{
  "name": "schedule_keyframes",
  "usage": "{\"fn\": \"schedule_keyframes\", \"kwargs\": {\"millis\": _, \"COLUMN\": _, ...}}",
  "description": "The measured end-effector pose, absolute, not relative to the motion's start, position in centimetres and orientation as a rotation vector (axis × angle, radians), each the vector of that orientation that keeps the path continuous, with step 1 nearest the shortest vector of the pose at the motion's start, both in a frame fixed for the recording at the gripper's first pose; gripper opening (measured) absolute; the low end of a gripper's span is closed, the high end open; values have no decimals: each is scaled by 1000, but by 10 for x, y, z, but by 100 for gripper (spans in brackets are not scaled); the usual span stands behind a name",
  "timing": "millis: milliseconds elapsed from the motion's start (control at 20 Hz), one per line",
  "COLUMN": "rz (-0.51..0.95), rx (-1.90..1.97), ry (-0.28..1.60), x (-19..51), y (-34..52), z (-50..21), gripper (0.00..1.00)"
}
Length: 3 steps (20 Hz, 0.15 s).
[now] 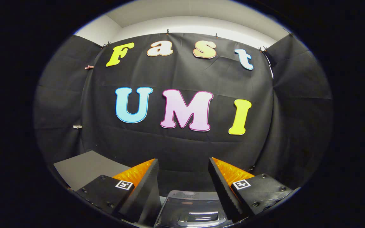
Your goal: Put the clothes into the washing machine and then close the washing machine lid.
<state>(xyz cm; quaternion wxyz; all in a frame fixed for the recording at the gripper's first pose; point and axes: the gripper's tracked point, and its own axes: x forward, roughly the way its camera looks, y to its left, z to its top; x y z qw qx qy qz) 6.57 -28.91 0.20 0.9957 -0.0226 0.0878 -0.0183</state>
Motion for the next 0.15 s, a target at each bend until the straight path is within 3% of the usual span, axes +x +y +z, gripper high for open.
{"fn": "schedule_keyframes", "kwargs": {"millis": 150, "rz": -39, "rx": -43, "ry": 164, "x": 66, "y": -290, "z": 5, "gripper": 98}}
